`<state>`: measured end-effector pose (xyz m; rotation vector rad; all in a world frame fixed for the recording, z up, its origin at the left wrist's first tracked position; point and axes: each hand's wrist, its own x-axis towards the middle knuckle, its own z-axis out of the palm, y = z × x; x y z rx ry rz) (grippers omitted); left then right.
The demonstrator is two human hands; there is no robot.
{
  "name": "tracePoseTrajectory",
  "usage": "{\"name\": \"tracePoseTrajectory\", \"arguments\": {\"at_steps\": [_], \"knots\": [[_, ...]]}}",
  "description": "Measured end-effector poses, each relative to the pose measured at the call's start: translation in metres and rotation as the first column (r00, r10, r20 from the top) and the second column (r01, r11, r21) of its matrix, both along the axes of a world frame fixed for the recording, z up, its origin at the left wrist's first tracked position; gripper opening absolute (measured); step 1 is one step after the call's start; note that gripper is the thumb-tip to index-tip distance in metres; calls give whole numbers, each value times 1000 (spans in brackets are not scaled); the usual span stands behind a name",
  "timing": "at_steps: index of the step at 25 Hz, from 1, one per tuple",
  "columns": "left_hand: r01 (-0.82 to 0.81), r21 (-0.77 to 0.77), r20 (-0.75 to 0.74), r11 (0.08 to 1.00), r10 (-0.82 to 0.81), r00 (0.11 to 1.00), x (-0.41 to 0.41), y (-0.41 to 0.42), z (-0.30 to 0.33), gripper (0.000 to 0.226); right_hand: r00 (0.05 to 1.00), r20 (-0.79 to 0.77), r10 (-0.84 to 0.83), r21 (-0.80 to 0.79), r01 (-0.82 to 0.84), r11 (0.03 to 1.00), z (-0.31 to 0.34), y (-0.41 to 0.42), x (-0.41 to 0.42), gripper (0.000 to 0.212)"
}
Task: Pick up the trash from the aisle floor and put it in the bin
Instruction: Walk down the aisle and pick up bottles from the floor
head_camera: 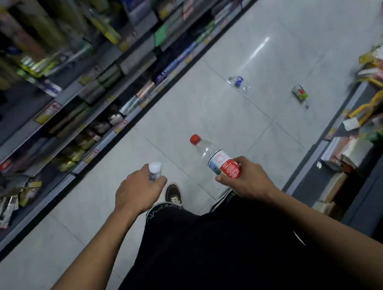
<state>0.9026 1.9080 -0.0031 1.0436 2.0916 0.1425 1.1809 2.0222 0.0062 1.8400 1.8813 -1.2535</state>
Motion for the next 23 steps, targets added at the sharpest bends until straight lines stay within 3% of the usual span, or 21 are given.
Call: {"name": "tracePoseTrajectory", "arguments": {"at_steps": [6, 9, 15, 17, 23], "knots": [[-309, -60, -58, 949, 306, 950, -25, -53, -6, 50, 890, 76, 449, 116, -456, 883, 17, 34, -69, 85], [-523, -78, -87, 849, 517, 852, -23, -78, -9, 49, 776, 50, 629, 159, -628, 762, 10, 60, -112, 87], [-863, -78, -120, 499, 855, 505, 18, -116, 0, 43, 402, 27, 915, 130, -909, 396, 2, 91, -192, 77], [-920, -65, -145, 388, 908, 393, 35, -126, 3, 41, 252, 49, 967, 128, -961, 244, 3, 91, -215, 78], [-1000, 23, -103, 0, 995, -2, 104, -171, 6, 39, -82, 56, 995, 141, -986, -90, 7, 46, -266, 69]]}}
